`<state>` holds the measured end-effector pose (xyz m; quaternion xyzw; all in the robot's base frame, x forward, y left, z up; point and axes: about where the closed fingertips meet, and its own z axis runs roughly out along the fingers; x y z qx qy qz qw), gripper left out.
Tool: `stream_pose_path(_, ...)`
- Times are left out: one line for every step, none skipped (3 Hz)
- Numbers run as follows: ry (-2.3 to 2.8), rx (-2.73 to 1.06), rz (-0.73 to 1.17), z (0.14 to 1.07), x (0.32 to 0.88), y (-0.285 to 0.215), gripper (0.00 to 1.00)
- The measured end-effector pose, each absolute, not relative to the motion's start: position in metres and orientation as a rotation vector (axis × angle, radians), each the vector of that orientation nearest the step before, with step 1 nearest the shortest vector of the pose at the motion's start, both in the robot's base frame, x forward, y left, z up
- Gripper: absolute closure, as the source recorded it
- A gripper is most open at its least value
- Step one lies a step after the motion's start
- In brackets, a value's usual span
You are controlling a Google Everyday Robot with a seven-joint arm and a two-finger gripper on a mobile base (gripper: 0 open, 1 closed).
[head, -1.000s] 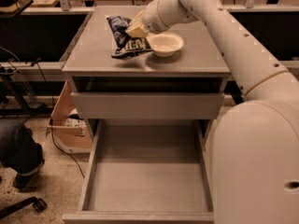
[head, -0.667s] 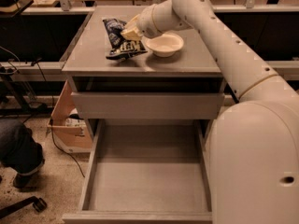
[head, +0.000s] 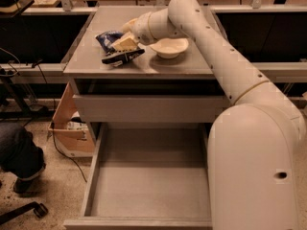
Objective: Pick blue chip bag from middle drawer and place on counter
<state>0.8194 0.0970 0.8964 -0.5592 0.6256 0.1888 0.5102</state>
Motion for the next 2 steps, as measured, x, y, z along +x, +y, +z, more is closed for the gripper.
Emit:
stream_pose_path(1.497,-1.355,0.487,0.8964,0.8184,0.1069,0.0)
stream_pose_path(1.485,-1.365,0.507,0.9055,0.816,0.1091,0.0)
